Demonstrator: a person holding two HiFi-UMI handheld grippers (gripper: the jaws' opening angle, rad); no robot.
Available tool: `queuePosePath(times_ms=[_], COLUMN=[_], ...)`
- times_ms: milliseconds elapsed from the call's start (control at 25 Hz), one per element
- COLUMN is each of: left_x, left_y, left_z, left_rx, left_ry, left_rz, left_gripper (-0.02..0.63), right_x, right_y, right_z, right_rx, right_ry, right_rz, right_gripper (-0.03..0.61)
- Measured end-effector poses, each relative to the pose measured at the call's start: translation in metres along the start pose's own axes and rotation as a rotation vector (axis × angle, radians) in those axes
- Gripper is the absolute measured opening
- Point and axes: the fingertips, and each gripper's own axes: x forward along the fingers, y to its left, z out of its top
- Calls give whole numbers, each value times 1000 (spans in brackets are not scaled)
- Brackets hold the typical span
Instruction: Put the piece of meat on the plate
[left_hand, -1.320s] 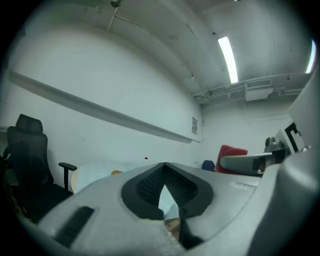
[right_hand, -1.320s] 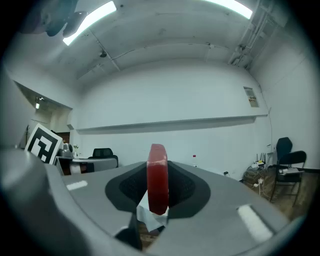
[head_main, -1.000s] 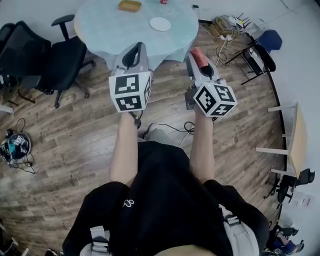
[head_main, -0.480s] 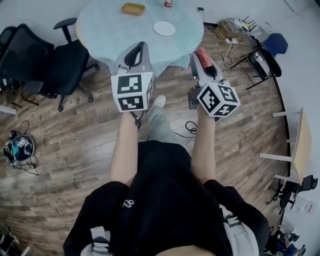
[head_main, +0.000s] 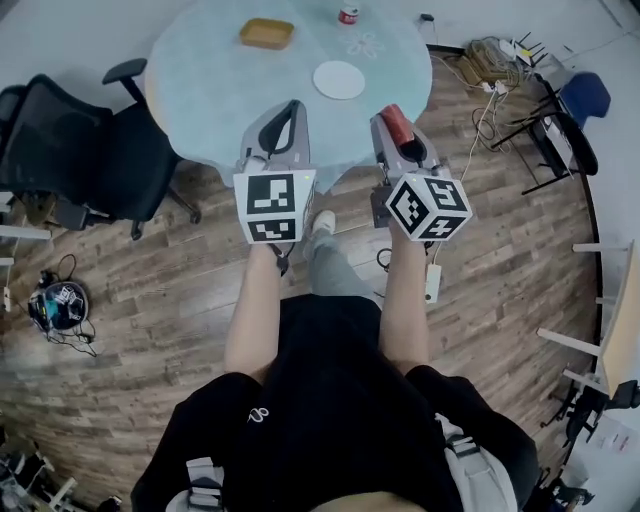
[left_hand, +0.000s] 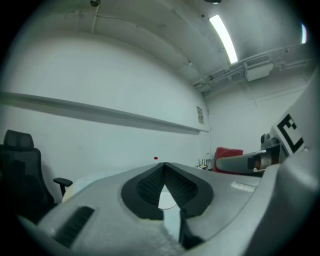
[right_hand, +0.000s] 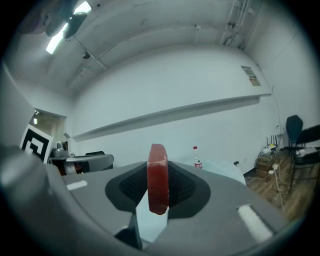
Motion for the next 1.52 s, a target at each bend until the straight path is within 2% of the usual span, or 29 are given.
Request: queuePosePath(times_ms=[80, 160, 360, 520, 720, 1040, 1280, 1520], left_x=[45, 90, 191, 238, 277, 308, 324, 324], left_y=[4, 4, -2, 8, 22, 47, 63, 90], left_z=[-18, -28, -10, -10, -25, -50, -54, -87], left_rx=[-18, -30, -28, -176, -103, -200, -200, -293], left_ry=[47, 87, 83, 67, 130, 151, 170, 244], left_rz=[-11, -12, -18, -59, -21, -8, -15, -9], left_gripper=[-5, -5, -5, -5, -5, -5, -5, -4], right_x=[33, 64, 131, 173, 208, 231, 247, 275], right_y=[-29, -56, -122, -167, -190, -213, -212, -194], right_z=[-3, 5, 45, 49, 36, 13, 12, -27], right_rx=[76, 107, 112, 198, 233, 237, 216, 221], right_ry=[2, 7, -19, -19, 17, 75, 106, 209], right_rz=[6, 16, 41, 45, 60, 14, 0, 17], right_gripper=[104, 104, 104, 104, 104, 106, 104, 106])
